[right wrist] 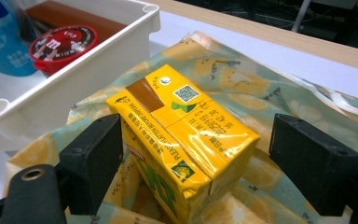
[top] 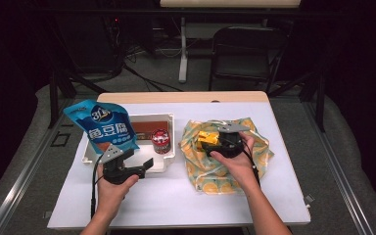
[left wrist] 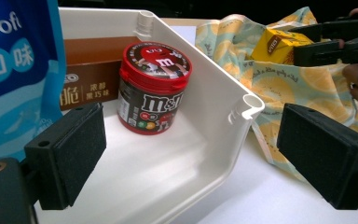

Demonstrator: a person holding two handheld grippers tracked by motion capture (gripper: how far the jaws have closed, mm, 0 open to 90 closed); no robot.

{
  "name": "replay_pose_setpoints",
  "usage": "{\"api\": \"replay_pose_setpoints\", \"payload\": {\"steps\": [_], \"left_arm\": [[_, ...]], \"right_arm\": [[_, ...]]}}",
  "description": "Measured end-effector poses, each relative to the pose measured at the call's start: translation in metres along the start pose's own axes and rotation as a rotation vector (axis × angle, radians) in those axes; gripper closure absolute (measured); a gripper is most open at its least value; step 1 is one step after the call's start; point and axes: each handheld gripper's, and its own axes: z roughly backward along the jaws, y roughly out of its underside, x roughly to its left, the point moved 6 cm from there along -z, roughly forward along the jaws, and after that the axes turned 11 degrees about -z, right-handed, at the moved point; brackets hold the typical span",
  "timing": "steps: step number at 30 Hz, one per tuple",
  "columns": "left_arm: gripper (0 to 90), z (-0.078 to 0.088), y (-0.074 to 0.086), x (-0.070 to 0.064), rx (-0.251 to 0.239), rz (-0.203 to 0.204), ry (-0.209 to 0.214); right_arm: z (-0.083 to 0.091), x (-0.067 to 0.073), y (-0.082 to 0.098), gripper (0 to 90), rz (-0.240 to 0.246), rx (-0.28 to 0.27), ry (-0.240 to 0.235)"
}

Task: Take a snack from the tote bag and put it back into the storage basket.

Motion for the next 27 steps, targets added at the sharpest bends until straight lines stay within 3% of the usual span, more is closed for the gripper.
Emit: {"api": "replay_pose_setpoints", "payload": {"steps": [6,14,27], "left_arm": [[9.2,-0.002,0.001,-0.002,0.0,0.001,0.009],[10.3,-0.003,0.002,-0.004,0.004,0.008,0.024],[13.3,-0.005,0.004,-0.004,0.019,0.009,0.024]], "right_arm": [[-0.008,-0.001,0.003,15.0,0.026,0.034,-0.019],[-0.014,0.001,0.004,14.6,0.054,0.033,-0.043],[-0.019,0.002,0.005,23.5,0.072,0.035,-0.091]]}}
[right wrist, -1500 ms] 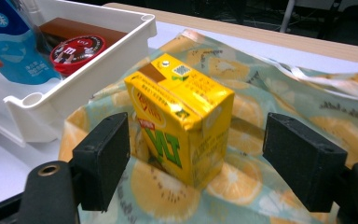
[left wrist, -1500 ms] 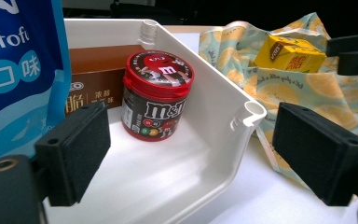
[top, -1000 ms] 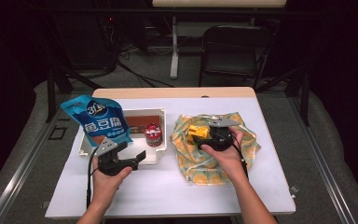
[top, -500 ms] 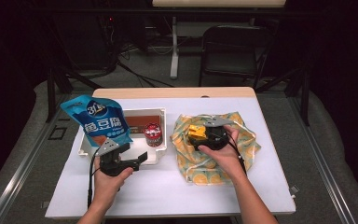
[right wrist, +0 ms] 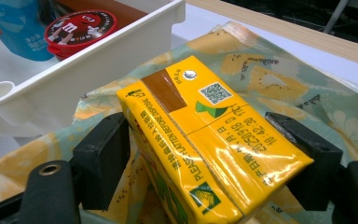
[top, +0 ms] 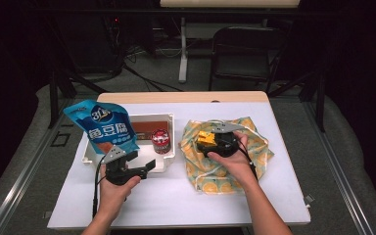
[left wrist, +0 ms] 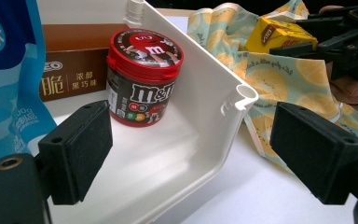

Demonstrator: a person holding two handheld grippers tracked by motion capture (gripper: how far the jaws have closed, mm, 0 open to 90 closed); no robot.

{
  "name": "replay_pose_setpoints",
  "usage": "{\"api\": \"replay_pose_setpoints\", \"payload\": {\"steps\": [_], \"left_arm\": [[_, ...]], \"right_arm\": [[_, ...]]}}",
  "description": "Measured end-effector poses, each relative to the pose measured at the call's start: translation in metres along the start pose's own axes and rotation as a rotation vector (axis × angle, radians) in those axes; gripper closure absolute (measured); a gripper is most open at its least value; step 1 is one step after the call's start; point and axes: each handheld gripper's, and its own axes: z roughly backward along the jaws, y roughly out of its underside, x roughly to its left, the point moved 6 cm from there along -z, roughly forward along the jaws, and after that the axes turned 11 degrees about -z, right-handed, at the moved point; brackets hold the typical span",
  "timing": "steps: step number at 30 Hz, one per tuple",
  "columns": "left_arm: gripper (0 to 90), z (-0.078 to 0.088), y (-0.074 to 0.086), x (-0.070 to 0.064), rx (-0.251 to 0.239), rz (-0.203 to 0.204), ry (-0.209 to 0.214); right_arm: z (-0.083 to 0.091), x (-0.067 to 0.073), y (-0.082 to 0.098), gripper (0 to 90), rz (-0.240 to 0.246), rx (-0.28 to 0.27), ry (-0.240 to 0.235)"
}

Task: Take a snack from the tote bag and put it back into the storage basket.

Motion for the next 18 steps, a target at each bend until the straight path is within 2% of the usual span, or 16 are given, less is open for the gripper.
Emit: {"api": "replay_pose_setpoints", "payload": {"steps": [6,8,9,11,15,17,18], "left_arm": [[14.2,0.0001,-0.0004,-0.0001,-0.001,-0.001,-0.003],[14.4,0.0001,-0.0004,-0.0001,0.0,-0.002,-0.003],[14.4,0.0,-0.0003,-0.0002,0.001,-0.003,-0.005],[14.5,-0.0003,-0.0001,-0.0006,0.003,-0.004,-0.004],[14.5,-0.0015,0.0,-0.002,0.001,-0.006,-0.003],[14.5,-0.0019,0.0003,-0.0024,0.003,-0.008,-0.003],[14.5,-0.002,0.0003,-0.0024,0.002,-0.007,-0.002]], "right_arm": [[0.0025,0.0012,0.0029,26.8,0.016,-0.001,0.014],[0.0062,0.0014,0.0043,45.3,0.025,-0.014,0.024],[0.0081,0.0024,0.0055,48.5,0.015,-0.02,-0.002],[0.0084,0.0044,0.0072,48.8,0.024,-0.024,0.004],[0.0071,0.0058,0.0064,48.4,0.009,-0.033,0.016],[0.0052,0.0053,0.0056,45.3,0.007,-0.037,0.016],[0.0032,0.005,0.0052,40.8,0.001,-0.032,0.017]]}}
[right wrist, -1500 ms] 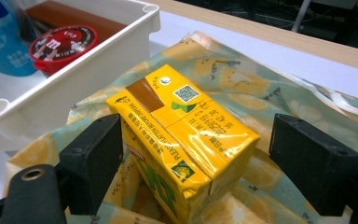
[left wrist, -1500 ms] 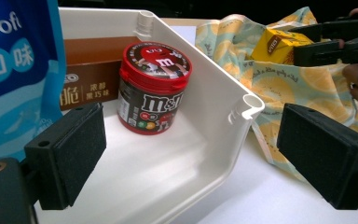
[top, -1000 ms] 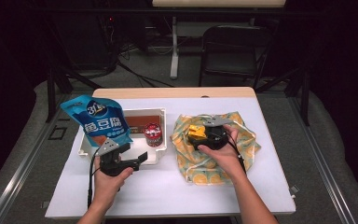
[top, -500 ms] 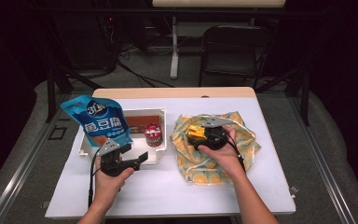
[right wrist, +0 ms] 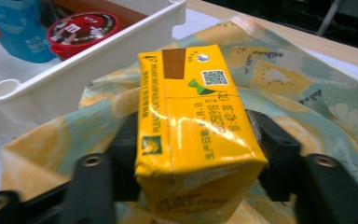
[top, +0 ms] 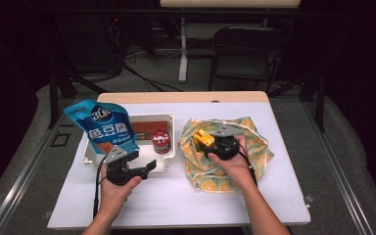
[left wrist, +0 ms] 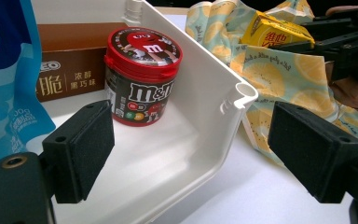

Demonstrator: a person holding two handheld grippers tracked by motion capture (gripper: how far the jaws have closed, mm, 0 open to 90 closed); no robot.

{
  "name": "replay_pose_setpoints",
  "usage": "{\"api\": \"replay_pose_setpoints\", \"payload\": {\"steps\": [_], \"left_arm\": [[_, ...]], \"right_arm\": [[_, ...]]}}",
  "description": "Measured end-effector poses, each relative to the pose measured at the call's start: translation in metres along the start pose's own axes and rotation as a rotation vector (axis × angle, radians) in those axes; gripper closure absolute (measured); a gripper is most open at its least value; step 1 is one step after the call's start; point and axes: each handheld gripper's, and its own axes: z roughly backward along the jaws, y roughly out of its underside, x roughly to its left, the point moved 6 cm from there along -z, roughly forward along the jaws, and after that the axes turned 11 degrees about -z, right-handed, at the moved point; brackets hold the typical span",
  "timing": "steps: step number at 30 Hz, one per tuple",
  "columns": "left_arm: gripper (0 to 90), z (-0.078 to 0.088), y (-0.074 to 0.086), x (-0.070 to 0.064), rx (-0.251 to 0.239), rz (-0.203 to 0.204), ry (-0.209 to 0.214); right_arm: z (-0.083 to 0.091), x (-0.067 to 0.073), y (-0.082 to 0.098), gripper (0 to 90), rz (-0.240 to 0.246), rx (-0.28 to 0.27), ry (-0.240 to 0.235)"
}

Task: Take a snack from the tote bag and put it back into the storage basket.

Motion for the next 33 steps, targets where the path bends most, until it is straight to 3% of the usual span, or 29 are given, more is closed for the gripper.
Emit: {"api": "replay_pose_setpoints", "payload": {"steps": [2,5,10,19,28,33], "left_arm": [[14.5,0.0,0.0,0.0,0.003,0.0,0.0],[15.9,0.001,0.0,0.0,-0.004,-0.009,0.008],[15.4,0.001,0.0,0.001,-0.014,-0.007,0.004],[15.1,0.001,-0.002,0.001,-0.038,0.02,0.014],[13.8,-0.001,-0.001,0.0,-0.039,-0.012,-0.024],[13.7,-0.001,-0.001,0.0,-0.044,-0.021,-0.03]], "right_arm": [[-0.005,-0.001,-0.001,35.7,-0.016,0.017,-0.008],[-0.009,0.0,-0.001,46.2,-0.025,0.021,-0.009],[-0.007,0.002,-0.001,49.9,-0.03,0.029,0.0],[0.005,-0.001,-0.008,50.7,-0.051,-0.009,0.046],[0.021,-0.008,-0.018,50.7,-0.099,-0.043,0.049],[0.028,-0.009,-0.024,50.7,-0.097,-0.048,0.059]]}}
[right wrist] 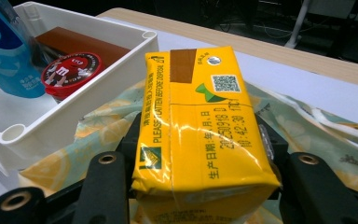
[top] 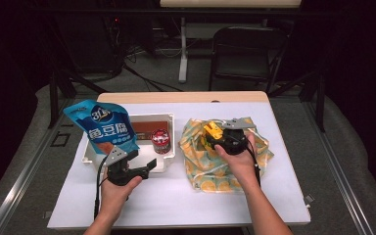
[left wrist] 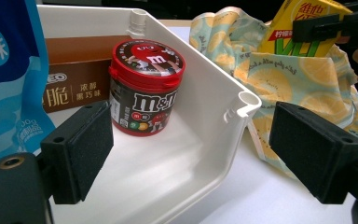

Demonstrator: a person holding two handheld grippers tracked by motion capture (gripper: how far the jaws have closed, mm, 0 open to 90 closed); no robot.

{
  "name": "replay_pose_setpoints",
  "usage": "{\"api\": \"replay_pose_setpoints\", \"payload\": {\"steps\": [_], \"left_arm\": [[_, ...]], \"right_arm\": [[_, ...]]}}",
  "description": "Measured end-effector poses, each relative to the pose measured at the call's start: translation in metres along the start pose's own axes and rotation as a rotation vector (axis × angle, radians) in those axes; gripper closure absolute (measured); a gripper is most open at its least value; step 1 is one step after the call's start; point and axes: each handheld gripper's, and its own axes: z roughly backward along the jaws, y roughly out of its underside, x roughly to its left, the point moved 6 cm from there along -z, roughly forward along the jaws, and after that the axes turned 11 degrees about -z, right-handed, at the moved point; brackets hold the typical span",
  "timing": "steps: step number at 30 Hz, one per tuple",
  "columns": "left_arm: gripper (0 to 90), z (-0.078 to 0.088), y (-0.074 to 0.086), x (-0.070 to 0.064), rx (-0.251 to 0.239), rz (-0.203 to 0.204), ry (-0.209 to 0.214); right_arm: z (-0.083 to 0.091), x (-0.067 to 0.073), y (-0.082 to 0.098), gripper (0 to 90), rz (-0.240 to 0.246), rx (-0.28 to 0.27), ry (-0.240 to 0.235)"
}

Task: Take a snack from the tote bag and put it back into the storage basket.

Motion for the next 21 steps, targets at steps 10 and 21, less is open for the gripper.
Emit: {"api": "replay_pose_setpoints", "payload": {"steps": [10,21], "left_arm": [[12.9,-0.002,0.0,-0.004,0.006,-0.026,-0.016],[10.7,-0.004,-0.005,-0.015,0.014,-0.041,0.02]], "right_arm": [[0.01,0.004,-0.014,50.6,0.014,-0.018,0.01],[0.02,0.009,-0.026,50.6,0.017,-0.037,0.006]]}}
